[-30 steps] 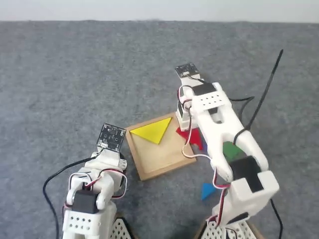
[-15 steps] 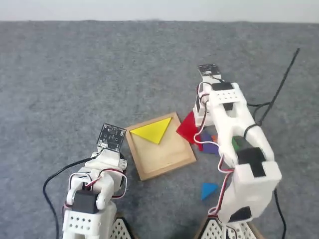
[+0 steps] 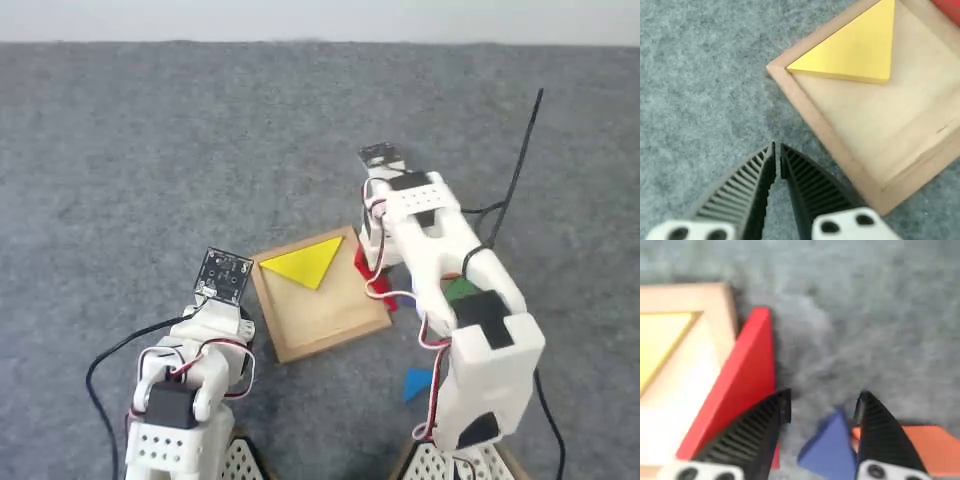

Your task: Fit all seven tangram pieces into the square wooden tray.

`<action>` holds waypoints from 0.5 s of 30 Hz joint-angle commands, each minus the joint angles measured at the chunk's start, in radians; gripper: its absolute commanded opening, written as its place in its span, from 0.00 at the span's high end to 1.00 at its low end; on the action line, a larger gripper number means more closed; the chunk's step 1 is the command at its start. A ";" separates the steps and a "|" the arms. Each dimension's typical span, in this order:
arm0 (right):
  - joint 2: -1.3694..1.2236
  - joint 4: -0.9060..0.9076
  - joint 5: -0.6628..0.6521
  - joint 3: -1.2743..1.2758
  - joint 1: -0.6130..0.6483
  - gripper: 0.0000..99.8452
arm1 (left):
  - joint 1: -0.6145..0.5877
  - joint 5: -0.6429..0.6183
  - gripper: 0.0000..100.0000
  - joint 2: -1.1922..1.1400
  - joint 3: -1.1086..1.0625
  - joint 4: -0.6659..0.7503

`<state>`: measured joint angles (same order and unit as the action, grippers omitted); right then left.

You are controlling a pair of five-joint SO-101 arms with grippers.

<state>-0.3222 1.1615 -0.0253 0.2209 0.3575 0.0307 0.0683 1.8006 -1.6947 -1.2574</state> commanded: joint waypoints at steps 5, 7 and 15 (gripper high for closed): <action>0.196 0.004 -0.002 0.063 0.079 0.79 | -0.008 0.002 0.98 0.018 0.010 -0.005; 0.232 0.004 -0.002 0.075 0.096 0.79 | -0.008 0.002 0.98 0.018 0.010 -0.005; 0.205 -0.051 -0.008 0.133 0.209 0.79 | -0.008 0.002 0.98 0.018 0.010 -0.005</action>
<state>-0.1227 1.1400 -0.0253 0.3590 0.5309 0.0292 0.0683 1.8006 -1.6947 -1.2574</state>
